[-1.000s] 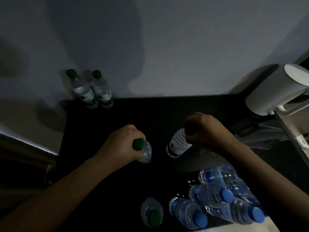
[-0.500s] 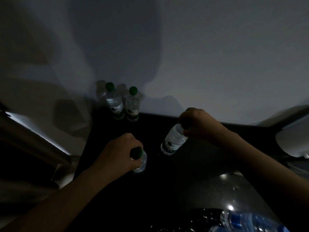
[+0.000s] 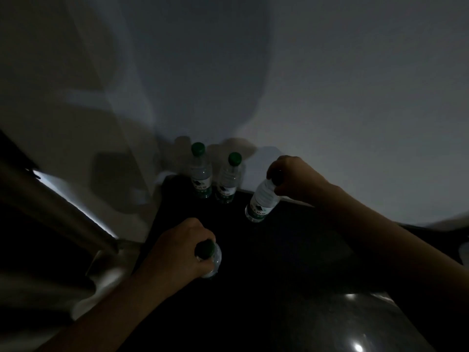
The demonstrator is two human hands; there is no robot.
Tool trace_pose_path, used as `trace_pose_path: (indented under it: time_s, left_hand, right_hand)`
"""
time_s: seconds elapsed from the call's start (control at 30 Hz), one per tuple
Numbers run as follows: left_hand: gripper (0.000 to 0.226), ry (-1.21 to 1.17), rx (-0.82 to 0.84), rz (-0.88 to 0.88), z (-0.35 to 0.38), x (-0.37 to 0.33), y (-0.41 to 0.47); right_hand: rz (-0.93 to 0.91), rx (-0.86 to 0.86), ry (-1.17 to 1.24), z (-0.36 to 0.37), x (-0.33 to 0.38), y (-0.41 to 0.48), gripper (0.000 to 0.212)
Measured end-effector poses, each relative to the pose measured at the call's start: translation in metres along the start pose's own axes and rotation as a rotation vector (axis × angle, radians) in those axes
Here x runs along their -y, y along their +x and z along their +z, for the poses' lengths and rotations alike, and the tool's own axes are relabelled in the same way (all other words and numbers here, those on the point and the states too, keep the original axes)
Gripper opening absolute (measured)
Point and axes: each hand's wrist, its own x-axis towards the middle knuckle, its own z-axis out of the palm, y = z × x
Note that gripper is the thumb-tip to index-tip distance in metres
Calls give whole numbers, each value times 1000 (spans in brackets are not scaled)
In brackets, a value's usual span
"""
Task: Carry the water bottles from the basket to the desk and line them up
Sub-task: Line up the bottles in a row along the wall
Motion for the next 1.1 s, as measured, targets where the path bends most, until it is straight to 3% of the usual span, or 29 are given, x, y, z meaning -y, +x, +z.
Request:
trace_pose_path:
  time_s: [0.9, 1.03, 1.1]
  left_hand:
    - [25, -2, -37, 6, 2, 9, 17]
    - [36, 14, -13, -4, 2, 7, 19]
    - [30, 30, -8, 3, 2, 5, 20]
  right_hand:
    - [0, 4, -7, 8, 8, 57, 36]
    - [15, -22, 41, 8, 7, 53, 45]
    - [33, -36, 115, 4, 5, 47, 53]
